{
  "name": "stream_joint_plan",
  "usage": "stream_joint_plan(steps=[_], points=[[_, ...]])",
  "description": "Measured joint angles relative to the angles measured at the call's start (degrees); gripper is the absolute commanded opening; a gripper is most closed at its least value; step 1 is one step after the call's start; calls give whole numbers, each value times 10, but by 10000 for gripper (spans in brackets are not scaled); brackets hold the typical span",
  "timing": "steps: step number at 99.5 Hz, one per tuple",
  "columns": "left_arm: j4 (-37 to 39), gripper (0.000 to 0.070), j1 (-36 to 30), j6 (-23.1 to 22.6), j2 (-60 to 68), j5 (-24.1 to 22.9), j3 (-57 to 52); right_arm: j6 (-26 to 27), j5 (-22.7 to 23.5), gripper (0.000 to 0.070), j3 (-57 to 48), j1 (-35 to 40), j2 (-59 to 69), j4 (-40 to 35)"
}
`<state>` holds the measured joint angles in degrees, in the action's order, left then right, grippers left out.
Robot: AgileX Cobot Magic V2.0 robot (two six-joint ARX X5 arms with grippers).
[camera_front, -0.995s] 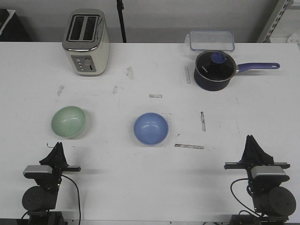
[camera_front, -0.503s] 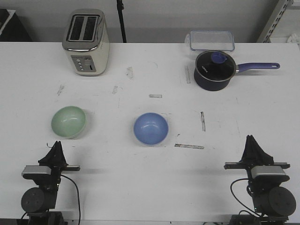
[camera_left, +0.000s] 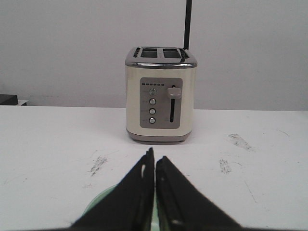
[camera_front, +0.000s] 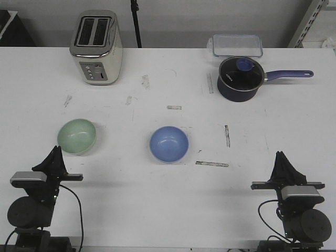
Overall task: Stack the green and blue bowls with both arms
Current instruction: 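Reach the left gripper to the light green bowl and grip its rim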
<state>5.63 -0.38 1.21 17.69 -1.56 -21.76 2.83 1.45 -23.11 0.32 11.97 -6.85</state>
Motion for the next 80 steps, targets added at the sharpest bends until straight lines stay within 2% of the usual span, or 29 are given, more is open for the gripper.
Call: stream_joint_plan(steps=[23,48,80], points=[[-83,1,0,0,146,0,-139,0,0,15,0,0,0,0],[-222,2,0,0,314,0,-273,0,0,15,0,0,0,0],[-389,2,19,29,455,0,-401,0,0,15,0,0,0,0]])
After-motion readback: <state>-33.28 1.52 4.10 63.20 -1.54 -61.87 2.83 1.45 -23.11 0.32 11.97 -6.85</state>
